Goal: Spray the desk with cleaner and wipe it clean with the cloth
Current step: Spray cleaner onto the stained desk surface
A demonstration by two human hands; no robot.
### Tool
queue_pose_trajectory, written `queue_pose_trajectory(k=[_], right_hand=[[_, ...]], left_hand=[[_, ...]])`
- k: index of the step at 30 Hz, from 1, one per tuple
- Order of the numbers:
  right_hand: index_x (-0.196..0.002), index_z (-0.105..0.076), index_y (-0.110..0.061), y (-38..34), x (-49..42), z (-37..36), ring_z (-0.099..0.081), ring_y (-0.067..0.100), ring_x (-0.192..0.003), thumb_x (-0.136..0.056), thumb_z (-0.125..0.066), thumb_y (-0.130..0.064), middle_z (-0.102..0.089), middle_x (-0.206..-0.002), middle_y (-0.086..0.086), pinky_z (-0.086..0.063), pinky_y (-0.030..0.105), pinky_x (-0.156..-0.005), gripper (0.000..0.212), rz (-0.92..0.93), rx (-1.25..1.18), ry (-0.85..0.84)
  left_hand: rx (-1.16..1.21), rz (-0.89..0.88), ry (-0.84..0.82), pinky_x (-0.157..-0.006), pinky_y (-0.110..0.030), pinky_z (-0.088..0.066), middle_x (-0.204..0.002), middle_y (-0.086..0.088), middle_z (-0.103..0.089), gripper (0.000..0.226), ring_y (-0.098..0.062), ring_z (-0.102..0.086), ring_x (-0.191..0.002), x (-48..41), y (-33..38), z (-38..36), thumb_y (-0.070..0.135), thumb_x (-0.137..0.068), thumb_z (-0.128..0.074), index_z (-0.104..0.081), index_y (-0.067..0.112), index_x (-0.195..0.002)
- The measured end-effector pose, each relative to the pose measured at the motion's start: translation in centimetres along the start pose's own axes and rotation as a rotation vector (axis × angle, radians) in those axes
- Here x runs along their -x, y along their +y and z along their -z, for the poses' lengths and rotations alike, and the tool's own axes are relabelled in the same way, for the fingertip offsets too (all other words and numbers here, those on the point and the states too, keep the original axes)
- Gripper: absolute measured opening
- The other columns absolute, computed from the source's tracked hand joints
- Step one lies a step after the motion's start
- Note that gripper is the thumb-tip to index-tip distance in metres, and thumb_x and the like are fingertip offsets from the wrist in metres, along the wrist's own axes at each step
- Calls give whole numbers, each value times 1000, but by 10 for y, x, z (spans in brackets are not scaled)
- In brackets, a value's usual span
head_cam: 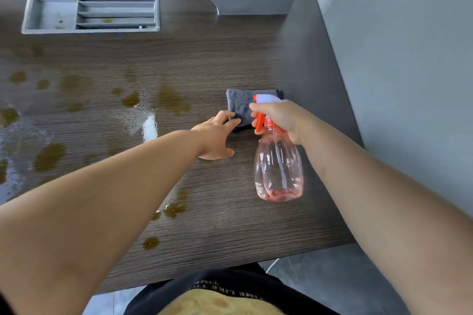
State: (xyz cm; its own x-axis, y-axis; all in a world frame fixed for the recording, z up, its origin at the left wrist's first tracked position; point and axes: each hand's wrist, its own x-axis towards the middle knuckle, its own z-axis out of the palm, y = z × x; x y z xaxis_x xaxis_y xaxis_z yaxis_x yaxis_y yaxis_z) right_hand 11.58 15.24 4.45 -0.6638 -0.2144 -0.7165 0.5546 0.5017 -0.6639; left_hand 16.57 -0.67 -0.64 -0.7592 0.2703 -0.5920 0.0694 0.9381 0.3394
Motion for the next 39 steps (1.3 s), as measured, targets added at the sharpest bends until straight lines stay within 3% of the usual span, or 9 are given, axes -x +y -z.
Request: queue_pose_trajectory(k=[4, 8, 13, 18, 23, 29, 32, 34, 39], right_hand=[[-80, -56, -12, 2, 3, 1, -55, 16, -59, -93, -56, -27, -59, -71, 5, -46, 24, -54, 20, -11, -26, 32], [-82, -61, -13, 11, 9, 7, -60, 20, -72, -91, -60, -32, -63, -76, 5, -51, 33, -74, 21, -22, -2, 3], [-84, -59, -10, 24, 17, 1, -57, 19, -64, -91, -60, -23, -60, -74, 7, -51, 30, -63, 15, -16, 3, -32], [-115, -59, -8, 29, 20, 5, -58, 24, -72, -92, -59, -21, -61, -77, 7, -49, 29, -62, 27, -18, -31, -25], [-87, -58, -11, 29, 22, 20, -56, 23, -62, -92, -58, -18, -60, -73, 9, -49, 33, -64, 9, -47, -63, 45], [-115, -52, -16, 17, 17, 29, -57, 18, -64, -93, -57, -15, -58, -77, 4, -51, 32, -60, 22, 6, -77, 91], [-103, -56, -16, 11, 13, 29, -56, 19, -66, -92, -59, -21, -59, -78, 5, -51, 35, -66, 12, -15, -67, 111], [-94, -58, -17, 8, 13, 29, -57, 16, -64, -91, -60, -25, -60, -78, 3, -50, 30, -60, 9, -49, -39, 140], [-113, -52, -15, 12, 14, 35, -58, 18, -60, -93, -58, -16, -58, -76, 5, -51, 33, -60, 22, -9, -144, 152]], left_hand=[[-3, -3, -2, -106, -36, -37, -154, 10, 7, 84, -20, -22, -140, 0, 0, 1, 40, -88, -57, -3, 24, -151], [1, -7, -1, -108, -36, -34, -154, 10, 6, 85, -19, -20, -141, -1, -2, 0, 40, -87, -59, -4, 25, -151], [7, -10, 1, -108, -37, -34, -154, 11, 6, 86, -18, -20, -141, -2, -4, -1, 40, -86, -60, -4, 26, -150], [4, -18, 3, -109, -38, -33, -154, 11, 6, 86, -19, -19, -141, -2, -5, -2, 40, -87, -60, -4, 25, -150], [-2, -29, 4, -109, -39, -33, -154, 10, 5, 85, -20, -20, -141, -2, -6, -2, 41, -87, -59, -5, 25, -150], [22, -33, -15, -109, -40, -33, -154, 11, 5, 86, -21, -20, -141, -2, -6, 1, 44, -87, -59, -5, 25, -150], [20, -30, -13, -110, -40, -32, -154, 11, 4, 86, -21, -19, -141, -3, -6, 0, 44, -86, -60, -5, 26, -150], [19, -29, -13, -110, -40, -32, -154, 10, 4, 86, -21, -18, -141, -3, -6, 1, 44, -86, -59, -5, 26, -150], [25, -29, -12, -110, -40, -32, -154, 11, 4, 86, -20, -15, -142, -3, -6, -1, 44, -86, -59, -4, 26, -150]])
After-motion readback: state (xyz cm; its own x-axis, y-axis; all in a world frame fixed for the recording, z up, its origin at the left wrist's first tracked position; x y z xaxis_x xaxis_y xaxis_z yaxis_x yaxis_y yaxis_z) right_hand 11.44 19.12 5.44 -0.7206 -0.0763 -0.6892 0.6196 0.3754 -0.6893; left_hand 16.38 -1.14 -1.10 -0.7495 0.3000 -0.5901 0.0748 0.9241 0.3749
